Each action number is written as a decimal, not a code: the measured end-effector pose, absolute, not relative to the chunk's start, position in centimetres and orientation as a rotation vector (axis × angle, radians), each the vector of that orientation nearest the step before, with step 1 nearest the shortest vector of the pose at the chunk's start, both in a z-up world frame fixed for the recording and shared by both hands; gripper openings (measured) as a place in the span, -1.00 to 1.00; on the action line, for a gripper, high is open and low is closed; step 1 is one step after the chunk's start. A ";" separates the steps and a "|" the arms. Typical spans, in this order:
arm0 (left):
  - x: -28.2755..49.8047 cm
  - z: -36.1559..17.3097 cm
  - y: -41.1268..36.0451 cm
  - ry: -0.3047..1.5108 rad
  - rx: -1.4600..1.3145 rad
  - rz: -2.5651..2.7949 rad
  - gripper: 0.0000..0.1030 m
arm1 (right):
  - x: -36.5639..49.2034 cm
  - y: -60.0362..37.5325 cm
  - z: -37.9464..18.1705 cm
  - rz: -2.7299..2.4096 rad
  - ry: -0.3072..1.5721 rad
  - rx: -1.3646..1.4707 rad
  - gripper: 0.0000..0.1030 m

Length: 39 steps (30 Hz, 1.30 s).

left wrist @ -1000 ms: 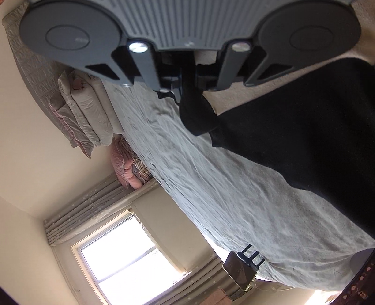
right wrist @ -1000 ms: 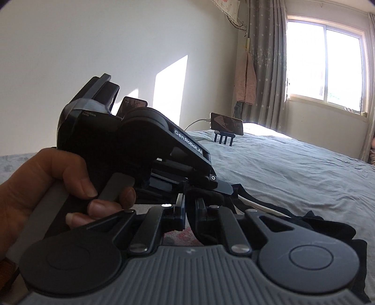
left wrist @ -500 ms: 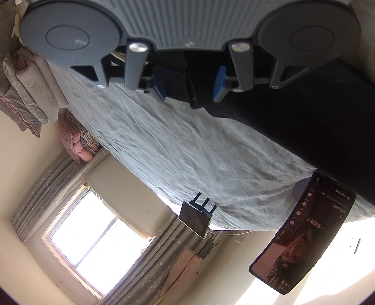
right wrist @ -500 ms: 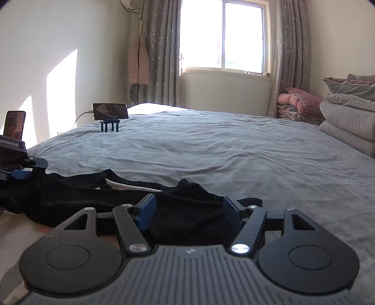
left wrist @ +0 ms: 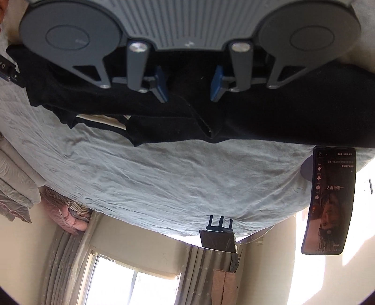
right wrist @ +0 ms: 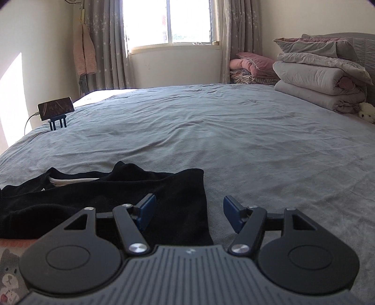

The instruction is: Fold clothes

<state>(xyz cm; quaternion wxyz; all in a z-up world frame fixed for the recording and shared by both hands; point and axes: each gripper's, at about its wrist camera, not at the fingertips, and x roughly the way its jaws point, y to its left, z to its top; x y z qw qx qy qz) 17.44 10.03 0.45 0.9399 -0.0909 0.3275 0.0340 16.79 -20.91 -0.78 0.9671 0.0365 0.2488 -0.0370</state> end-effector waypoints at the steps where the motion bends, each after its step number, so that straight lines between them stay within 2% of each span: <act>1: 17.6 0.2 9.6 0.670 -0.143 0.098 -0.82 | 16.8 -20.9 -0.9 -0.075 0.507 0.071 0.30; 9: 15.8 2.1 13.4 0.480 -0.288 0.268 -0.83 | 17.3 -21.8 -1.4 -0.115 0.559 0.103 0.30; 11: 16.0 1.7 14.7 0.512 -0.355 0.275 -0.68 | 17.2 -21.8 -1.3 -0.117 0.556 0.105 0.30; 13: 15.9 1.6 15.7 0.518 -0.459 0.216 -0.22 | 16.8 -21.7 -0.8 -0.091 0.536 0.098 0.30; 15: 15.9 1.6 15.6 0.530 -0.485 0.160 0.02 | 16.0 -21.3 -0.1 -0.005 0.511 0.086 0.30; 18: 16.6 1.1 14.4 0.587 -0.444 0.128 0.05 | 15.0 -20.4 0.8 0.171 0.488 0.069 0.28; 19: 16.8 0.9 14.2 0.599 -0.430 0.129 0.03 | 14.7 -20.0 1.0 0.234 0.480 0.064 0.25; 21: 17.1 0.6 13.7 0.624 -0.401 0.131 -0.04 | 14.0 -18.7 1.4 0.356 0.475 0.015 -0.01; 23: 17.0 0.6 13.5 0.626 -0.375 0.141 -0.25 | 13.7 -17.4 1.3 0.436 0.488 -0.046 -0.18; 25: 17.1 0.5 13.5 0.631 -0.344 0.158 -0.60 | 13.8 -16.2 0.6 0.461 0.526 -0.117 -0.23; 28: 17.2 0.4 13.3 0.639 -0.307 0.175 -0.87 | 14.3 -15.2 -0.7 0.434 0.588 -0.197 -0.23; 29: 17.2 0.4 13.2 0.638 -0.302 0.173 -0.91 | 14.4 -15.1 -1.0 0.429 0.598 -0.207 -0.30; 30: 17.0 0.6 13.2 0.629 -0.301 0.168 -0.97 | 14.5 -15.1 -1.2 0.427 0.604 -0.214 -0.55; 32: 16.7 1.0 13.3 0.602 -0.308 0.164 -0.97 | 14.4 -15.4 -1.0 0.423 0.590 -0.209 -0.83; 39: 15.5 2.7 14.1 0.556 -0.333 0.172 -0.97 | 13.6 -17.4 0.4 0.422 0.550 -0.139 -0.86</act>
